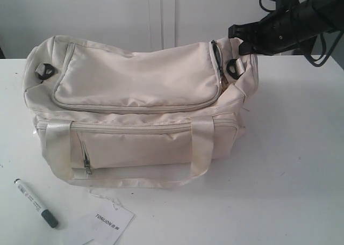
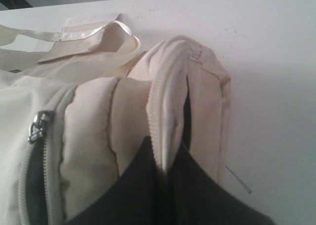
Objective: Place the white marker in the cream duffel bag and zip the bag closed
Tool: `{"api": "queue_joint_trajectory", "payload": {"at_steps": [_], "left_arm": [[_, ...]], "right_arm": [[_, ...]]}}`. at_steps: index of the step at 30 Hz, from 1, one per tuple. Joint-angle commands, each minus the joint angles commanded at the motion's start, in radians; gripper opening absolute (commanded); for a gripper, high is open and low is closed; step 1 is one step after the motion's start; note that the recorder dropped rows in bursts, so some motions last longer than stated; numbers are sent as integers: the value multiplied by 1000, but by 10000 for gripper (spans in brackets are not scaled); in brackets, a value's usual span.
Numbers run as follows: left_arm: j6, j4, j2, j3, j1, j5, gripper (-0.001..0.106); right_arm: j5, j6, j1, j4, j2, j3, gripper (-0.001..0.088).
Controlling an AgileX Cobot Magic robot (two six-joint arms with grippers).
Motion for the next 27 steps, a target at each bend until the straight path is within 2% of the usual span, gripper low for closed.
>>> {"api": "queue_joint_trajectory", "payload": {"at_steps": [7, 12, 22, 27], "left_arm": [[77, 0, 0, -94, 0, 139, 0], [117, 5, 40, -158, 0, 160, 0], [132, 7, 275, -327, 0, 160, 0], [227, 7, 447, -444, 0, 152, 0]], "right_arm": [[0, 0, 0, 0, 0, 0, 0], [0, 0, 0, 0, 0, 0, 0], [0, 0, 0, 0, 0, 0, 0], [0, 0, 0, 0, 0, 0, 0]]}}
